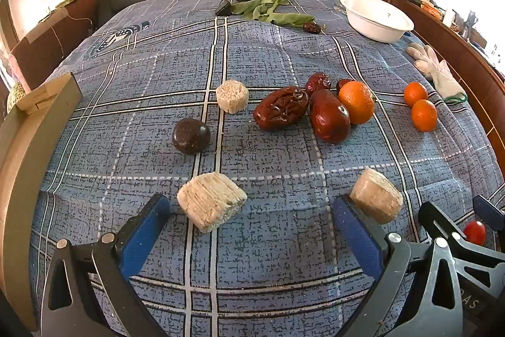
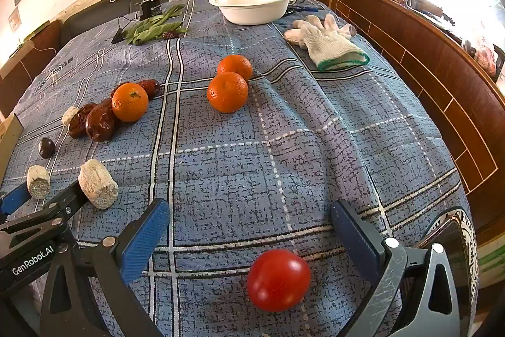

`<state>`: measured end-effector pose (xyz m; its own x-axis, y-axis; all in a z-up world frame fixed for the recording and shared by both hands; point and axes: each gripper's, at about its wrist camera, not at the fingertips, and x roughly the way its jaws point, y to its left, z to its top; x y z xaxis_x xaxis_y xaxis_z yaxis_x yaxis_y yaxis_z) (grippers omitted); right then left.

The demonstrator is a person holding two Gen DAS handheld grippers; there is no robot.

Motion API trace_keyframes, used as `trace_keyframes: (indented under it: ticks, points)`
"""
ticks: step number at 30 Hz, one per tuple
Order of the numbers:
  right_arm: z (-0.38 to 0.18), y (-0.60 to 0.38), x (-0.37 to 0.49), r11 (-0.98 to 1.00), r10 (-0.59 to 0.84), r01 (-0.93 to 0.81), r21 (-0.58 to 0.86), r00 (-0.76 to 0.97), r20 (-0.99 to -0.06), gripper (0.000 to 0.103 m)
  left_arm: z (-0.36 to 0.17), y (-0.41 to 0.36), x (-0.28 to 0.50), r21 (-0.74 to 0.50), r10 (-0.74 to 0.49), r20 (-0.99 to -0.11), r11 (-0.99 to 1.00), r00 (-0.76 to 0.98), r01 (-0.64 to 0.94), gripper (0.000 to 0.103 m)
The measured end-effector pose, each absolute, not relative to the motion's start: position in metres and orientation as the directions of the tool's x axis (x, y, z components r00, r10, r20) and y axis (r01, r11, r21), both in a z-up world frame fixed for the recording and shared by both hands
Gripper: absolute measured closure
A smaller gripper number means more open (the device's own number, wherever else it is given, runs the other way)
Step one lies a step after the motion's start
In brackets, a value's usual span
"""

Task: Organize fruits

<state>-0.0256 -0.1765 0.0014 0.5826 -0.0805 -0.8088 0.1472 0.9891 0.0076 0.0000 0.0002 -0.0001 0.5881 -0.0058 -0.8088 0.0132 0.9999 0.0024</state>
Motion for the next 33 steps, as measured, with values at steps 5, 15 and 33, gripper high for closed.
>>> trace_keyframes:
  ticks: [5, 15, 33]
  points:
    - [0.001, -0.177, -0.026, 0.989, -0.080, 0.147, 0.008, 0.583, -0.809, 0.000, 0.000, 0.000, 0.000, 0.003, -0.006, -0.809, 1.000, 0.588, 0.014, 0.000]
    - [0.002, -0.176, -0.025, 0.991, -0.067, 0.137, 0.014, 0.566, -0.822, 0.000, -0.001, -0.001, 0.005, 0.004, -0.024, -0.835, 0.999, 0.550, 0.050, 0.000]
    - [0.035, -0.161, -0.045, 0.979, -0.104, 0.203, 0.038, 0.645, -0.757, 0.001, 0.100, 0.074, -0.058, -0.070, -0.016, -0.618, 0.997, 0.786, -0.034, 0.014]
